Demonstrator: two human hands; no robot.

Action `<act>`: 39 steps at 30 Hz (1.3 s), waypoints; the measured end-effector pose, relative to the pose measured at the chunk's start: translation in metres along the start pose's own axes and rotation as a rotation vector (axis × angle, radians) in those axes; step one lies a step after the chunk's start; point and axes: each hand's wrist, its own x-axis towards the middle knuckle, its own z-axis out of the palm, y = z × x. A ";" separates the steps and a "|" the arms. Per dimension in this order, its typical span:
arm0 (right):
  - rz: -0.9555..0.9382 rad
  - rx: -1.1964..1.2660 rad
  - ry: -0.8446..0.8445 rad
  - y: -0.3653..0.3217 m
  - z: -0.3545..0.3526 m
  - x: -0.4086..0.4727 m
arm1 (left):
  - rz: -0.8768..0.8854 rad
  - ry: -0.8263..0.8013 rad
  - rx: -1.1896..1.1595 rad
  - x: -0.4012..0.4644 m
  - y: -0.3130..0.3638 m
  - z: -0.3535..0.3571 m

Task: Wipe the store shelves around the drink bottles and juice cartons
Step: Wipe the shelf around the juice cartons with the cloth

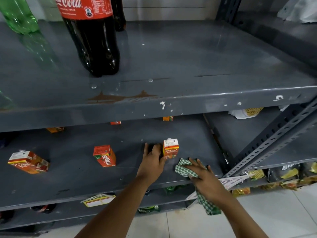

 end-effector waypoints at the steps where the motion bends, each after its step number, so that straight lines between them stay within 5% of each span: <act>1: 0.045 0.100 -0.017 -0.005 -0.011 0.000 | 0.000 0.008 0.000 -0.001 0.001 0.000; 4: 0.120 0.344 0.160 -0.020 -0.052 0.014 | -0.016 0.009 0.015 0.000 0.000 0.000; 8: 0.168 0.086 0.362 -0.020 -0.086 0.082 | -0.014 0.012 0.036 0.000 0.001 0.001; 14: 0.097 -0.258 0.174 0.018 -0.041 0.103 | -0.001 -0.040 0.143 0.006 -0.013 0.005; 21: -0.112 -0.232 0.087 0.016 -0.010 0.021 | -0.078 -0.062 0.162 0.005 0.000 0.001; 26: -0.156 -0.127 -0.072 0.011 0.001 -0.020 | -0.045 -0.083 0.236 0.007 -0.024 0.005; 29: -0.020 0.241 -0.193 -0.006 -0.023 -0.030 | -0.035 -0.084 0.217 0.011 -0.023 0.007; 31: 0.075 0.418 0.015 0.000 -0.044 -0.031 | 0.024 -0.096 0.218 0.009 -0.007 0.014; 33: 0.079 0.259 0.192 0.012 -0.048 -0.003 | 0.021 -0.078 0.207 0.011 -0.005 0.011; 37: 0.059 -0.247 0.179 0.018 -0.014 0.020 | -0.028 -0.047 0.170 0.005 -0.005 0.003; 39: -0.016 -0.295 0.191 0.013 0.004 0.008 | -0.018 -0.046 0.151 0.003 -0.006 0.002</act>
